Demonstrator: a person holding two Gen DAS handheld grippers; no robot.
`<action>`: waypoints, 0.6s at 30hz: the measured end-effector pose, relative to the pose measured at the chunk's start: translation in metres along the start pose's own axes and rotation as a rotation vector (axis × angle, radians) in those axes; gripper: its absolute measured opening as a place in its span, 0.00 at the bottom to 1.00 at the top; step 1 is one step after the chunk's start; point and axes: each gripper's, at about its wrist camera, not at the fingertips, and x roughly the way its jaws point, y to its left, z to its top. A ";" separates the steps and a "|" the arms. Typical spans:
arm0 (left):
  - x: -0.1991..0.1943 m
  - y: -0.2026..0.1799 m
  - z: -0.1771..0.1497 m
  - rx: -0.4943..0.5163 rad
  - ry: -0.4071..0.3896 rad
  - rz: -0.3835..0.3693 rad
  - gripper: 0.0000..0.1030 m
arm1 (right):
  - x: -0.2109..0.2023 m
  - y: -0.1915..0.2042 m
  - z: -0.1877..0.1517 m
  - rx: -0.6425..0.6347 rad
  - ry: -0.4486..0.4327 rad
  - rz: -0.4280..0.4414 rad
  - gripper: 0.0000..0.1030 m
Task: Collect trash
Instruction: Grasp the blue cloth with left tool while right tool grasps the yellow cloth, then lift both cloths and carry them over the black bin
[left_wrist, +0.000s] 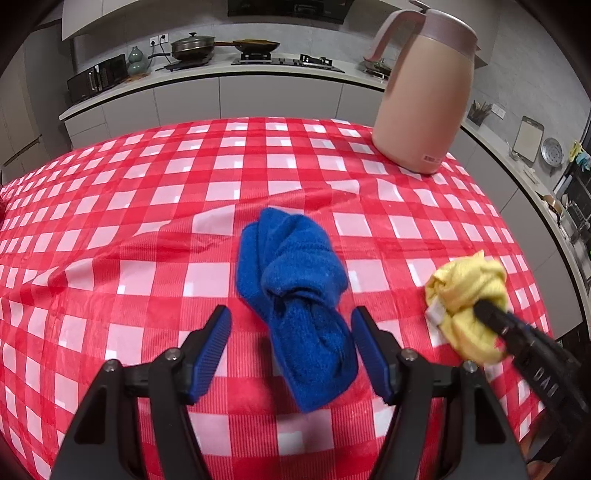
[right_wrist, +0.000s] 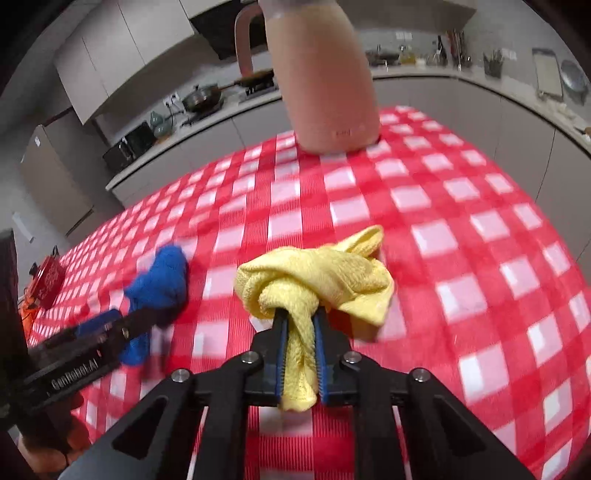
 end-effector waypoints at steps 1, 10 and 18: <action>0.002 0.000 0.002 -0.005 0.002 0.000 0.67 | 0.000 0.000 0.005 -0.003 -0.018 -0.005 0.13; 0.024 -0.003 0.010 -0.014 0.015 -0.010 0.67 | 0.020 -0.007 0.022 -0.002 -0.026 -0.013 0.13; 0.032 -0.001 0.009 -0.020 0.009 -0.043 0.47 | 0.028 -0.012 0.023 0.009 0.002 0.008 0.26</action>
